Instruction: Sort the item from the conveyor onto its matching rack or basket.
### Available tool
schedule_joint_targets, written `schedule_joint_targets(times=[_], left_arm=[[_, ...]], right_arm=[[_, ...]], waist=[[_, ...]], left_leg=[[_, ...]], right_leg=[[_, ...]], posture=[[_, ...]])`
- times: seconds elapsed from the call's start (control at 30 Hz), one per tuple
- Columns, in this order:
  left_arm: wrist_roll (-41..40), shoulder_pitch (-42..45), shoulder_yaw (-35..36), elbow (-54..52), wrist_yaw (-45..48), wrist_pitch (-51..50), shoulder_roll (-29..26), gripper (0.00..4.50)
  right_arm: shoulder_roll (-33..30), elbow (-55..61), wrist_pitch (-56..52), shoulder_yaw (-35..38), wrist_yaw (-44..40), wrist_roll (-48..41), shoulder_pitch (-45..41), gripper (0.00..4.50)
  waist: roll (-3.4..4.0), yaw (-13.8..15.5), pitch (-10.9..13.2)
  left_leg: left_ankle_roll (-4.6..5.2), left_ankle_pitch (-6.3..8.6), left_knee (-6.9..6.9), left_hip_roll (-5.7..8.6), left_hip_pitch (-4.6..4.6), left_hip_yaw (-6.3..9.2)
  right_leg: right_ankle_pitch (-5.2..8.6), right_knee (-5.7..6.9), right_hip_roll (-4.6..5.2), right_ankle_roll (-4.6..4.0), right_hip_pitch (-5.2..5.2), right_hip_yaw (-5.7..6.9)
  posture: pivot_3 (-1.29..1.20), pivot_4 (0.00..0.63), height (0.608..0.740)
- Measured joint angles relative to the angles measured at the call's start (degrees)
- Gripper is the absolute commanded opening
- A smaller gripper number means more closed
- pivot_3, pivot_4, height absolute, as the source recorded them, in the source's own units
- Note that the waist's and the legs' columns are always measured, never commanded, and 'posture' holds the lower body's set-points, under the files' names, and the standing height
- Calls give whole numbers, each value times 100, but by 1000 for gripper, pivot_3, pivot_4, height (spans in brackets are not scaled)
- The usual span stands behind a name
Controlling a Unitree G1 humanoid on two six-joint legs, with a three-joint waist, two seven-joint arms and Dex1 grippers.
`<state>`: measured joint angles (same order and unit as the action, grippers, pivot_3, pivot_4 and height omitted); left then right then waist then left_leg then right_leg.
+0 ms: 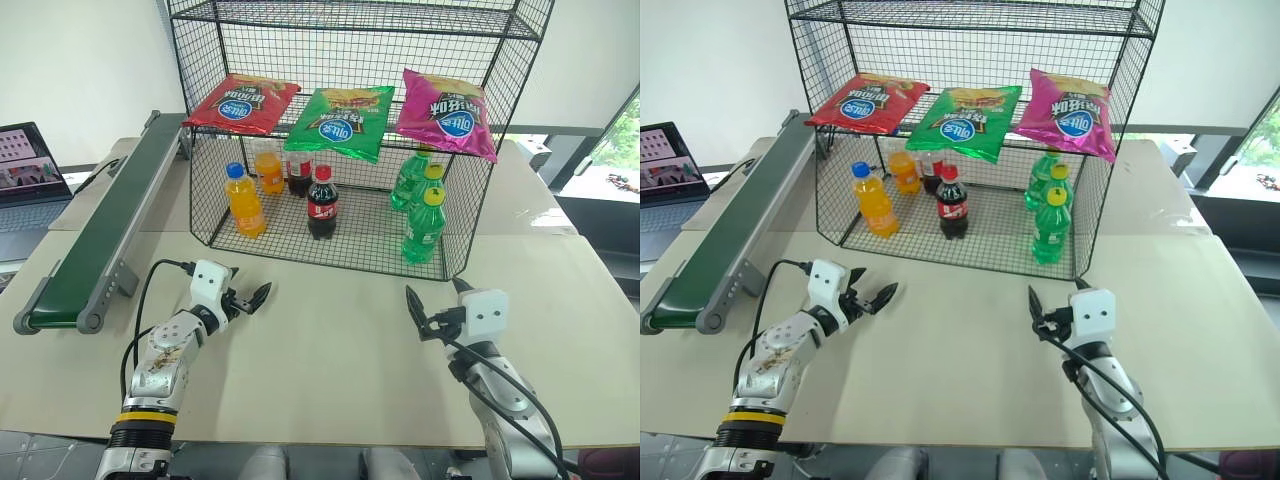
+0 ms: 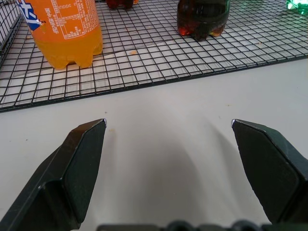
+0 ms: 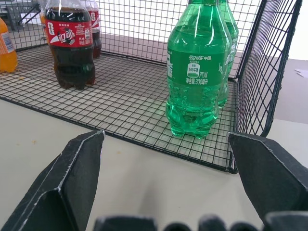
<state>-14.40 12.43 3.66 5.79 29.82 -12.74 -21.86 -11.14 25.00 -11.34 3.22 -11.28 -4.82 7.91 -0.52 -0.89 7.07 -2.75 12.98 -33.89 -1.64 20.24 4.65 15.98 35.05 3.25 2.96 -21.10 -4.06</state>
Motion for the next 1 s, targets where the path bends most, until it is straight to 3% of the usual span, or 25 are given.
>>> schedule_joint_targets(times=[1.0], left_arm=[[80, 82, 154, -132, -254, -15, 25, 4436]], right_arm=[[-170, 125, -29, -55, -213, -42, -299, 4500]], waist=[[2, 1, -3]], left_leg=[[1, 0, -4, -1, -1, 0]], right_leg=[[-4, 4, -2, -6, 2, 0]], posture=[[0, 150, 738]])
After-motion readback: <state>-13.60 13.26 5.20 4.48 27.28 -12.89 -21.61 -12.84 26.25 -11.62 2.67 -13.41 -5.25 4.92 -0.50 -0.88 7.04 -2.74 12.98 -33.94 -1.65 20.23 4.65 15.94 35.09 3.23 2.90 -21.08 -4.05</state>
